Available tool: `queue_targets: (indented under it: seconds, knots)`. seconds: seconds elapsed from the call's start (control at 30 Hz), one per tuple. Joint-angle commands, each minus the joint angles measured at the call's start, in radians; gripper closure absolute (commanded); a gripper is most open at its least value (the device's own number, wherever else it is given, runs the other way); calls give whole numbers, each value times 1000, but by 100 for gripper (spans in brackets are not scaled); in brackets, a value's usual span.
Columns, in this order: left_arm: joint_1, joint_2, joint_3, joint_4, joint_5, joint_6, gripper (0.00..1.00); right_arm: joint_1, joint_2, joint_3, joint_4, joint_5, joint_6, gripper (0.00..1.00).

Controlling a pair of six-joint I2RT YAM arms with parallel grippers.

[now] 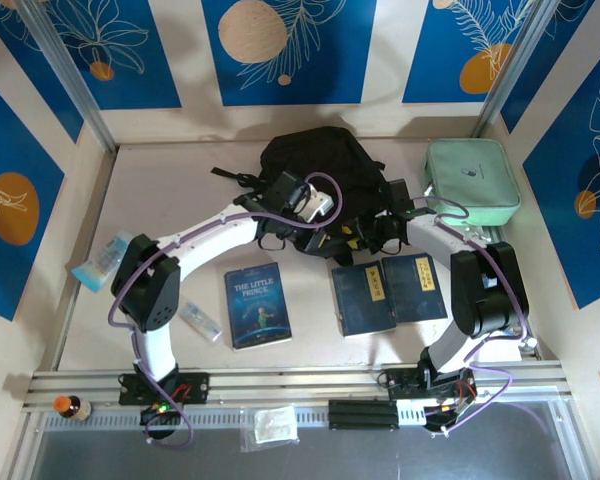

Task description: Pack books, pencil case, and school supplies into a backpack

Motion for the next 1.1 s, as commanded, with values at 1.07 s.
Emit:
queue_targets:
  seconds: [1.07]
  knots:
    - [125, 20, -104, -72, -302, -30, 100, -8, -87, 6, -1, 41, -28, 97]
